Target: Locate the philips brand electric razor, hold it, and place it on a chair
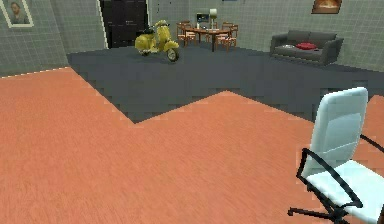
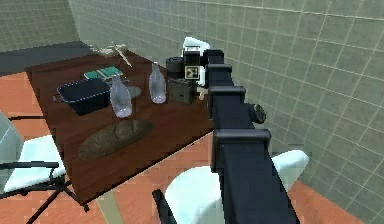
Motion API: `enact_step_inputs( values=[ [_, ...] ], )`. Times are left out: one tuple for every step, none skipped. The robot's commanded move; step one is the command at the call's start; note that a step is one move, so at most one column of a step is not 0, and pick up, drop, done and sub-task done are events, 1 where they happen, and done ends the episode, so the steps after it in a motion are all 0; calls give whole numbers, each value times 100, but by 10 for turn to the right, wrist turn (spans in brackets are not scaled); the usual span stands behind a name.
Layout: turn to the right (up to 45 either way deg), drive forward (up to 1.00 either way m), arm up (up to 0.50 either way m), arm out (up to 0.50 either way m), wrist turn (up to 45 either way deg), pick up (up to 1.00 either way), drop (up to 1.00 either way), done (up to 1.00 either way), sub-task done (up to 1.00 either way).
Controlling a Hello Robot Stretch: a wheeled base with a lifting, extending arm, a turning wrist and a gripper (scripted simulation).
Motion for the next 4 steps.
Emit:
enact_step_inputs(
  values=[
    [0, 0, -34, 0, 0, 0, 0, 0, 0],
    [0, 0, -50, 0, 0, 0, 0, 0, 0],
    [0, 0, 0, 0, 0, 0, 100, 0, 0],
    [0, 0, 0, -10, 0, 0, 0, 0, 0]
  ],
)
